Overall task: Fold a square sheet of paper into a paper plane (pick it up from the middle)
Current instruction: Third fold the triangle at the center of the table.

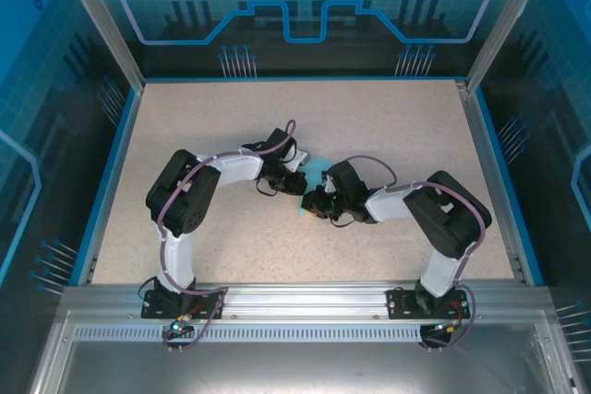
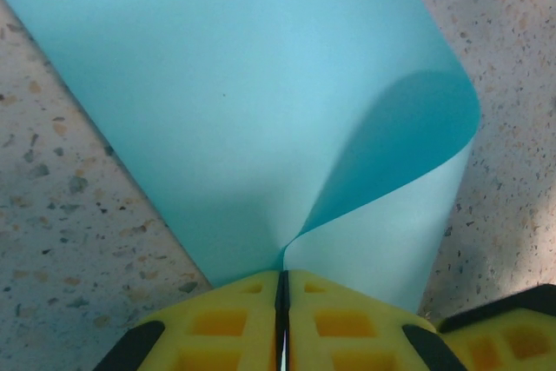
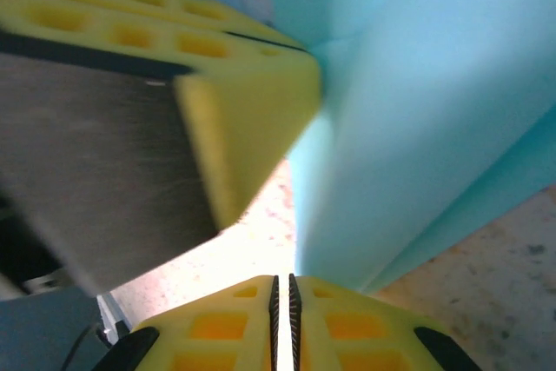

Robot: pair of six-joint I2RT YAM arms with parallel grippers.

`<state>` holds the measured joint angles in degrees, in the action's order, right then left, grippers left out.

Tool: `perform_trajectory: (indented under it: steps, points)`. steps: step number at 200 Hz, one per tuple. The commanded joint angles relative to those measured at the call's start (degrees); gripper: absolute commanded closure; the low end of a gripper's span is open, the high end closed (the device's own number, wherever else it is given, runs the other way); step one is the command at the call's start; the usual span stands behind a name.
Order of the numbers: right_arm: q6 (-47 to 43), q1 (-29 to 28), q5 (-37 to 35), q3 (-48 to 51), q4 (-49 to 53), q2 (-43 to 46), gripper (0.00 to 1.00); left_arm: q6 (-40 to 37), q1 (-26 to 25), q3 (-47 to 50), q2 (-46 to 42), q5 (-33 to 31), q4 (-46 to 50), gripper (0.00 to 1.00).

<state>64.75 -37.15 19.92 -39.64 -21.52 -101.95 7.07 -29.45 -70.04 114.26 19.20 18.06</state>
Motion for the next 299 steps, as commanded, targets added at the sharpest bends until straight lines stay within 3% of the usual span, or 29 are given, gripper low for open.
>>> perform_trajectory:
  steps: [1,59,107,198,247,299]
  points:
    - [0.2,-1.57,0.27,-1.57,-0.36,-2.28,0.87,-1.6,0.03,0.0,3.59,-1.62,3.55,0.89]
    - [-1.88,1.0,-2.25,-1.83,5.34,3.1,0.87,-1.67,0.01,-0.03,3.52,-1.62,3.95,0.89]
    - [-3.05,5.86,0.99,-2.53,3.33,3.74,0.86,-1.61,0.01,-0.42,3.64,-1.67,4.15,0.89]
    - [-3.17,5.86,0.84,-3.09,2.63,-1.59,0.87,-1.76,0.01,-0.97,3.69,-1.62,4.95,0.88]
    - [-5.25,6.25,-1.82,-3.41,7.03,-3.34,0.88,-1.78,0.04,-0.97,4.22,-1.45,5.04,0.88]
    - [-6.6,6.3,-0.98,-5.12,10.22,0.03,0.88,-2.12,0.02,-1.07,4.31,-1.62,5.36,0.88]
